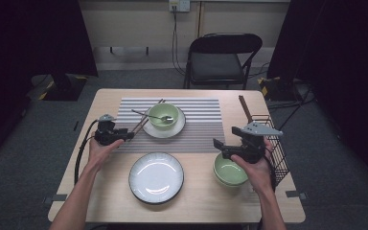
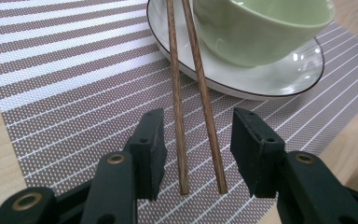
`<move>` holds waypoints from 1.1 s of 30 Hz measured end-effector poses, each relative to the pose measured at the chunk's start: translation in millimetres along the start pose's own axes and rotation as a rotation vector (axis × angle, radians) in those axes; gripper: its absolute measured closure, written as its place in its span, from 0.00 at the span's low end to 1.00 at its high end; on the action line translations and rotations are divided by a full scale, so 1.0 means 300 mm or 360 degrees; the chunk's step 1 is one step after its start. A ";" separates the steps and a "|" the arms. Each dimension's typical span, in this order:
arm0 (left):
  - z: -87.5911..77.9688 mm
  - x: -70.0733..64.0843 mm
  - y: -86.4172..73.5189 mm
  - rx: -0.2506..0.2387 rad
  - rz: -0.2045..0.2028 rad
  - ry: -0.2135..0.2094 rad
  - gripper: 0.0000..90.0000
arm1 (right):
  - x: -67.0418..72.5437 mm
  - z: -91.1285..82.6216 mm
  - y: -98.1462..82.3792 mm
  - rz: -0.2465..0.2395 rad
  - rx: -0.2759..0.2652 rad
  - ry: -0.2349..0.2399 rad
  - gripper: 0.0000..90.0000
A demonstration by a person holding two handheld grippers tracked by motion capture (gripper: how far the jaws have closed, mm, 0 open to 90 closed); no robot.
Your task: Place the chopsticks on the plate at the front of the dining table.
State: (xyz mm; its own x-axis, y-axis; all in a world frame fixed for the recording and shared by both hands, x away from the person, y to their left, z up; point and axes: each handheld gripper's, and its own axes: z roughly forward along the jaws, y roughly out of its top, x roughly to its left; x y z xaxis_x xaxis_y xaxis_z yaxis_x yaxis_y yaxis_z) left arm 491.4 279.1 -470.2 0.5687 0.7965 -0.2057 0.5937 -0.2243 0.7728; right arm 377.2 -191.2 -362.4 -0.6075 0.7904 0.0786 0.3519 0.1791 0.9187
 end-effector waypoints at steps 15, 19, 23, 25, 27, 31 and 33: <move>0.031 -0.027 -0.005 0.0057 0.0061 -0.0003 0.72 | -0.003 -0.006 -0.001 0.0003 -0.0005 -0.0002 0.17; 0.033 -0.029 -0.006 0.0064 0.0069 -0.0007 0.76 | -0.003 -0.004 -0.001 0.0002 -0.0004 -0.0001 0.17; 0.036 -0.037 -0.006 0.0081 0.0096 -0.0032 0.77 | -0.002 -0.003 -0.001 0.0003 -0.0001 -0.0001 0.17; 0.036 -0.040 -0.005 0.0083 0.0103 -0.0043 0.79 | -0.003 -0.002 -0.001 0.0001 -0.0002 -0.0001 0.17; 0.035 -0.041 -0.005 0.0082 0.0099 -0.0048 0.79 | -0.004 -0.004 -0.001 0.0001 -0.0003 -0.0001 0.17; 0.037 -0.050 -0.004 0.0084 0.0111 -0.0062 0.81 | -0.004 -0.004 -0.001 0.0003 -0.0004 -0.0001 0.17; 0.037 -0.051 -0.004 0.0085 0.0107 -0.0071 0.80 | -0.002 -0.004 -0.001 0.0004 -0.0003 0.0000 0.17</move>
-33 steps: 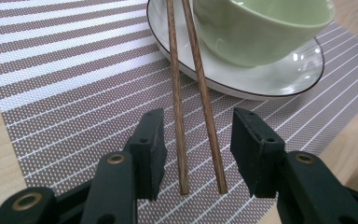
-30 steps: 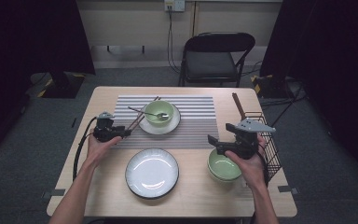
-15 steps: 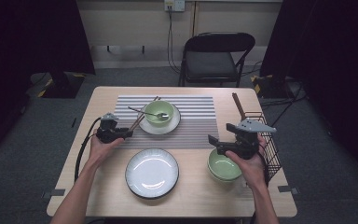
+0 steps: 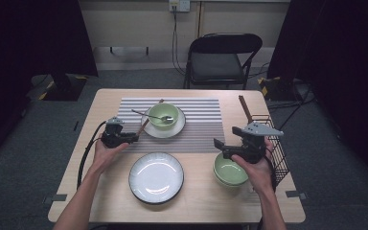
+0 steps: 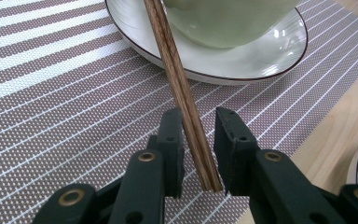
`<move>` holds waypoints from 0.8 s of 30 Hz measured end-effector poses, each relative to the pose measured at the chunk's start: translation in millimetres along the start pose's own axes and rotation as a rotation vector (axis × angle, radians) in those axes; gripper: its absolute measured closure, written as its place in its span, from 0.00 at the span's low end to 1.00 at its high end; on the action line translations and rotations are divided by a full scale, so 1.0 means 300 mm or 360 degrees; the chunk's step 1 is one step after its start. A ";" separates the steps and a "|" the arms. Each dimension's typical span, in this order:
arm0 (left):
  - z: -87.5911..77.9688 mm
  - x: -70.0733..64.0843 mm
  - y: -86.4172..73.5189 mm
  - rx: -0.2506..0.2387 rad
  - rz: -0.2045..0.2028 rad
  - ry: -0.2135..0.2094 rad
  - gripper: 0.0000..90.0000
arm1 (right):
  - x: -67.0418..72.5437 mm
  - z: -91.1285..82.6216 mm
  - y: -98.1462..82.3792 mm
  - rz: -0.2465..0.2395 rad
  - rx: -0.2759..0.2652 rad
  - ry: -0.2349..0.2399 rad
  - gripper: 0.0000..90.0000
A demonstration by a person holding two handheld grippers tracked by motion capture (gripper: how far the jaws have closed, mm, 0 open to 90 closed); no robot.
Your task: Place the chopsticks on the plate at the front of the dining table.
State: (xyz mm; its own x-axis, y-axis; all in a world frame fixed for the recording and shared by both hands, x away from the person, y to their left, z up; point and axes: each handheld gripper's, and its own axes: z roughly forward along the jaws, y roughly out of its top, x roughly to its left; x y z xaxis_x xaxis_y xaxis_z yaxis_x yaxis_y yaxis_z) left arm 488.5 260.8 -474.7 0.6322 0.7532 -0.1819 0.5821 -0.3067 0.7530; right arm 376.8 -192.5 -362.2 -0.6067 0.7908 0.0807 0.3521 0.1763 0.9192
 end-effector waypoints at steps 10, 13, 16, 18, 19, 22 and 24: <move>0.009 -0.016 0.002 -0.0009 0.0001 -0.0017 0.81 | 0.001 0.002 0.000 -0.0003 0.0004 0.0001 0.17; 0.009 -0.018 0.003 -0.0010 -0.0001 -0.0023 0.81 | 0.002 0.002 0.000 -0.0004 0.0004 -0.0002 0.17; 0.008 -0.020 0.003 -0.0007 -0.0002 -0.0034 0.81 | -0.001 -0.001 0.000 -0.0002 -0.0002 -0.0004 0.17; 0.007 -0.026 0.004 -0.0009 0.0009 -0.0039 0.81 | -0.001 -0.001 0.000 -0.0001 -0.0001 -0.0004 0.17; 0.008 -0.028 0.004 -0.0010 0.0012 -0.0049 0.81 | 0.000 -0.001 0.000 -0.0005 -0.0004 -0.0003 0.17; 0.006 -0.029 0.004 -0.0014 0.0009 -0.0055 0.81 | 0.001 -0.001 0.000 0.0000 0.0001 -0.0004 0.17; 0.006 -0.031 0.004 -0.0013 0.0012 -0.0054 0.81 | 0.001 -0.001 0.000 0.0001 0.0001 -0.0004 0.17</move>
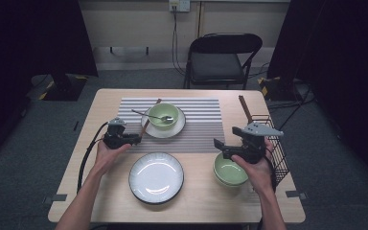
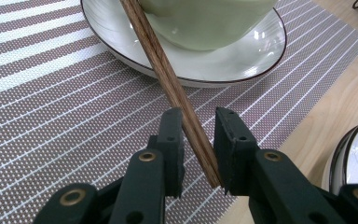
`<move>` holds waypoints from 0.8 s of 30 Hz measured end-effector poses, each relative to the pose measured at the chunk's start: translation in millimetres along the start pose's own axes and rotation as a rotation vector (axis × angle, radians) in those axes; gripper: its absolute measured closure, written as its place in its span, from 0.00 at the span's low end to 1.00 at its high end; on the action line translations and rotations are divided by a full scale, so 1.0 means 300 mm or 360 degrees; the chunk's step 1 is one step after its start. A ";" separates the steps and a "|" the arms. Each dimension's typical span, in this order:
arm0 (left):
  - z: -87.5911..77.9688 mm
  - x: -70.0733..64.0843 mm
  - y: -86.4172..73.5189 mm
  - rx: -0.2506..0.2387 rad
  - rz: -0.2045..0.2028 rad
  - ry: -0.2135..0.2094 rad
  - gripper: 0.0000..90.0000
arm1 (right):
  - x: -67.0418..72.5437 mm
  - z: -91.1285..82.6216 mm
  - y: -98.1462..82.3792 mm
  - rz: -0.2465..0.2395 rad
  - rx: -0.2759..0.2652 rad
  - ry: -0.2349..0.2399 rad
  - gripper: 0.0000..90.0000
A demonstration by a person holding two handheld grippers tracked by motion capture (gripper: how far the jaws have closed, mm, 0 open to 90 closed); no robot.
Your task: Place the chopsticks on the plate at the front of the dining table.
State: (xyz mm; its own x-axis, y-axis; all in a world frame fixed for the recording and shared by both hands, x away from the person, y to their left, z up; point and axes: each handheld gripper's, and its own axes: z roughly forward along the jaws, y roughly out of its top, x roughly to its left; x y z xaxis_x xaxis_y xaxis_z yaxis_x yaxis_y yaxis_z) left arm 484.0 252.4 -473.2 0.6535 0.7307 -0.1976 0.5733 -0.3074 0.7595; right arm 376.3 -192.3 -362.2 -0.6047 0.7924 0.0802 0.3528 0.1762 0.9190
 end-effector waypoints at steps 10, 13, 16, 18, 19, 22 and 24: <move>0.007 -0.009 0.002 -0.0012 -0.0014 -0.0021 0.80 | 0.001 0.004 0.000 -0.0002 0.0003 -0.0001 0.17; 0.006 -0.011 0.003 -0.0007 -0.0008 -0.0020 0.80 | 0.000 0.002 0.000 -0.0004 0.0001 0.0003 0.17; 0.006 -0.014 0.001 0.0021 0.0017 -0.0037 0.77 | 0.000 0.001 0.000 -0.0004 0.0000 0.0003 0.17; 0.007 -0.015 -0.001 0.0026 0.0004 -0.0031 0.76 | 0.000 0.003 0.000 -0.0003 0.0004 -0.0002 0.17; 0.005 -0.014 -0.001 0.0022 -0.0004 -0.0039 0.76 | 0.000 0.003 0.000 -0.0003 0.0004 -0.0002 0.17; 0.001 -0.013 0.000 0.0015 0.0006 -0.0052 0.76 | 0.001 0.003 0.000 -0.0007 0.0003 0.0000 0.17; -0.004 -0.012 0.002 0.0004 0.0009 -0.0050 0.76 | -0.001 0.002 0.000 -0.0002 0.0001 -0.0003 0.17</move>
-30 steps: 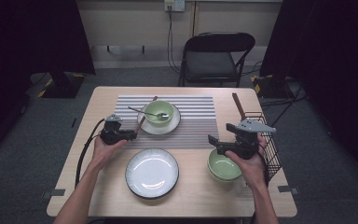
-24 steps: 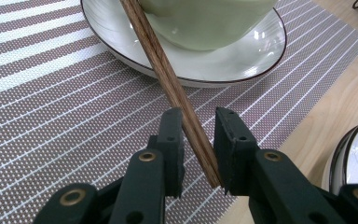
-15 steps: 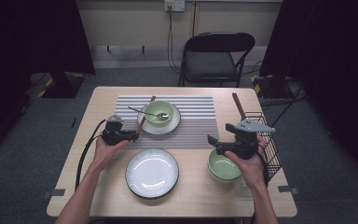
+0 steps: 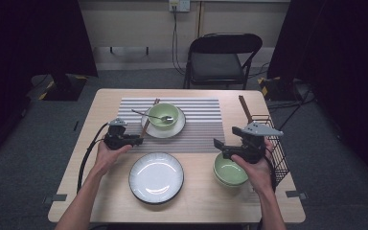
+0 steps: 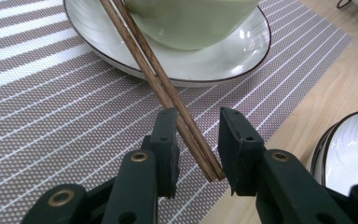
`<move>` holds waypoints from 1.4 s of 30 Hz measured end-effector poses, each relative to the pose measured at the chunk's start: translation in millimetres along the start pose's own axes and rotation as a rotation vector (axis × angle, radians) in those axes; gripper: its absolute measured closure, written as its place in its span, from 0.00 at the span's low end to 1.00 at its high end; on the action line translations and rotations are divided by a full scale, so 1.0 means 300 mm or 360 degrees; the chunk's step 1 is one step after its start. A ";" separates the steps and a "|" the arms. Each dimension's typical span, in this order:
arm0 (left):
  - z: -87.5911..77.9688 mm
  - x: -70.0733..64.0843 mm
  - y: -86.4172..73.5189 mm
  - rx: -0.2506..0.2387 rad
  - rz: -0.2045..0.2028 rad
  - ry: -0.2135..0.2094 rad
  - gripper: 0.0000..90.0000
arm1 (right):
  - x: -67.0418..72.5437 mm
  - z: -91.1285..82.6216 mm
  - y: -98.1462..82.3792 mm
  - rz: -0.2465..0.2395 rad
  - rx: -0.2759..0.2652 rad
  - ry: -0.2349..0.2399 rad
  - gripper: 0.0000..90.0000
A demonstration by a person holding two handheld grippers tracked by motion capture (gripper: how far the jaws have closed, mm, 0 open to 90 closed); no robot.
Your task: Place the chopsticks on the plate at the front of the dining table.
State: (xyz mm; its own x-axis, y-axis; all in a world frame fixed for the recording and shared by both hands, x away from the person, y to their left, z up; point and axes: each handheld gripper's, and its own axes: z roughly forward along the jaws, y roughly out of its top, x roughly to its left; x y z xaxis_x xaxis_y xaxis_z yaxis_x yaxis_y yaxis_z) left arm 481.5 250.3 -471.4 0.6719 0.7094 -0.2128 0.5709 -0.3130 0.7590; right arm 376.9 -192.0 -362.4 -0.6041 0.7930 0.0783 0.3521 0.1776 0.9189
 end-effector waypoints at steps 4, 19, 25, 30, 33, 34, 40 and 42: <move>-0.018 0.008 0.002 -0.0026 -0.0022 -0.0003 0.75 | -0.001 0.000 0.000 0.0001 0.0001 -0.0002 0.17; -0.027 0.017 -0.024 -0.0039 -0.0052 -0.0039 0.78 | 0.002 0.002 0.000 -0.0004 0.0001 0.0003 0.17; -0.026 0.014 -0.024 -0.0055 -0.0062 -0.0039 0.76 | 0.001 0.001 0.000 -0.0002 0.0002 0.0001 0.17; -0.028 0.013 -0.020 -0.0063 -0.0068 -0.0040 0.76 | 0.003 0.005 0.000 -0.0004 0.0003 0.0004 0.17; -0.026 0.009 -0.019 -0.0069 -0.0068 -0.0049 0.76 | 0.003 0.005 0.000 -0.0001 0.0006 0.0006 0.17; -0.023 0.008 -0.018 -0.0068 -0.0068 -0.0052 0.76 | 0.003 0.005 0.000 -0.0001 0.0006 0.0006 0.17; -0.008 -0.003 -0.015 -0.0043 -0.0049 -0.0064 0.78 | 0.002 0.005 0.000 -0.0003 0.0003 0.0004 0.17; -0.008 -0.008 -0.011 -0.0044 -0.0032 -0.0058 0.79 | 0.002 0.005 -0.001 -0.0002 0.0006 0.0004 0.17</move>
State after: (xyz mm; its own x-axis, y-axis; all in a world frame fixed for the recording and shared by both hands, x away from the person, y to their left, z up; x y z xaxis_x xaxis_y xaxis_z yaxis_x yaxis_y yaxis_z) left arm 476.9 251.1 -471.9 0.6774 0.6917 -0.2503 0.5717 -0.2810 0.7708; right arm 377.5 -190.8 -363.1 -0.6064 0.7913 0.0783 0.3544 0.1808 0.9174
